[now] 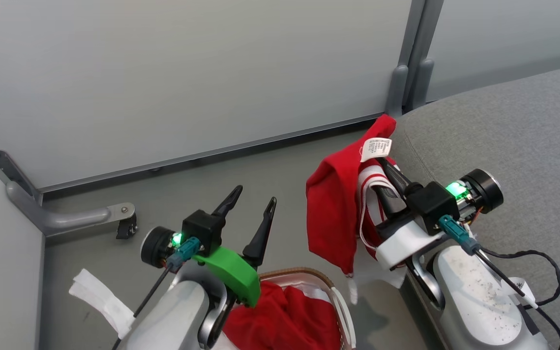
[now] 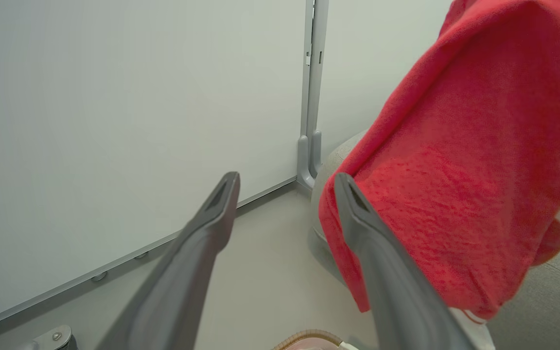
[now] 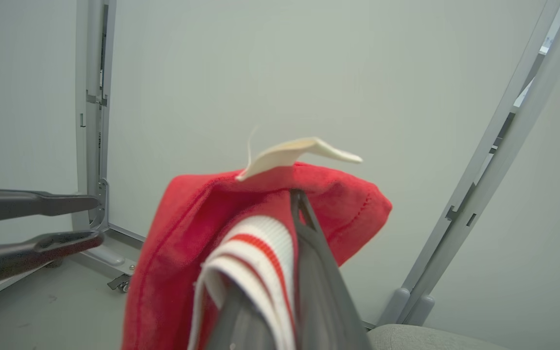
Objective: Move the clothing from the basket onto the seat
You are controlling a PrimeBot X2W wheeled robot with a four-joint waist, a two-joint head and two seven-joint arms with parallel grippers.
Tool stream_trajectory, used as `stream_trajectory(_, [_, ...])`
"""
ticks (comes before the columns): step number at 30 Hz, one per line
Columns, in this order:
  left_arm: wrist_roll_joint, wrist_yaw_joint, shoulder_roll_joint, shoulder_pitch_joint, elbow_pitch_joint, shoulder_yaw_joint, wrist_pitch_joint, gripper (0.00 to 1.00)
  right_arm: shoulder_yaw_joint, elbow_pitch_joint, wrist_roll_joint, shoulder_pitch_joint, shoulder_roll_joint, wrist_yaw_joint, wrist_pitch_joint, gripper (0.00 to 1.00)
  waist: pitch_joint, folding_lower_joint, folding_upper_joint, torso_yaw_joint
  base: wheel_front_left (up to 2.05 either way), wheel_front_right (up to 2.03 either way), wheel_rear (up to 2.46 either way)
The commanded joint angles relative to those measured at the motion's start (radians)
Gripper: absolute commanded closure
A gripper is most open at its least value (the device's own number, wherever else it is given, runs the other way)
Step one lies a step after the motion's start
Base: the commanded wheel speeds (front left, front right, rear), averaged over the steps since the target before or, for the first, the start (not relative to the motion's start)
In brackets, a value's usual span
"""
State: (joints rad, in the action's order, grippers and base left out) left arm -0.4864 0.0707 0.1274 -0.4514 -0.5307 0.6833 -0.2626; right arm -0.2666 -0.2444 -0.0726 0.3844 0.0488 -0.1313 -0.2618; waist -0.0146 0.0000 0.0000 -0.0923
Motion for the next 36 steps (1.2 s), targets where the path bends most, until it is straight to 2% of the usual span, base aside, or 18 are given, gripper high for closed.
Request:
stream_trajectory(1, [0.011, 0.001, -0.007, 0.036, 0.008, -0.011, -0.003, 0.00, 0.010, 0.008, -0.010, -0.012, 0.003, 0.001, -0.005, 1.00, 0.002, 0.0000, 0.0000, 0.003, 0.00, 0.00, 0.00])
stream_trajectory(11, [0.076, 0.030, -0.041, 0.168, 0.065, -0.065, -0.003, 0.00, 0.049, 0.016, -0.025, -0.028, 0.003, 0.001, -0.005, 1.00, 0.011, 0.0000, 0.0000, 0.003, 0.00, 0.00, 0.00])
stream_trajectory(20, [0.125, 0.047, -0.060, 0.201, 0.096, -0.091, -0.002, 0.00, 0.097, 0.025, -0.038, -0.036, 0.006, 0.001, -0.005, 1.00, 0.021, 0.0000, 0.0000, -0.027, 0.00, 0.00, 0.00])
stream_trajectory(23, [0.135, 0.051, -0.064, 0.203, 0.110, -0.098, -0.002, 0.00, 0.117, 0.029, -0.043, -0.040, 0.012, 0.001, -0.005, 1.00, 0.028, 0.0000, 0.0000, -0.056, 0.00, 0.00, 0.00])
stream_trajectory(36, [0.189, 0.059, -0.074, 0.148, 0.150, -0.090, -0.002, 0.00, 0.180, 0.067, -0.054, -0.001, 0.046, 0.001, -0.005, 1.00, 0.151, 0.0000, 0.0000, -0.294, 0.00, 0.00, 0.00])
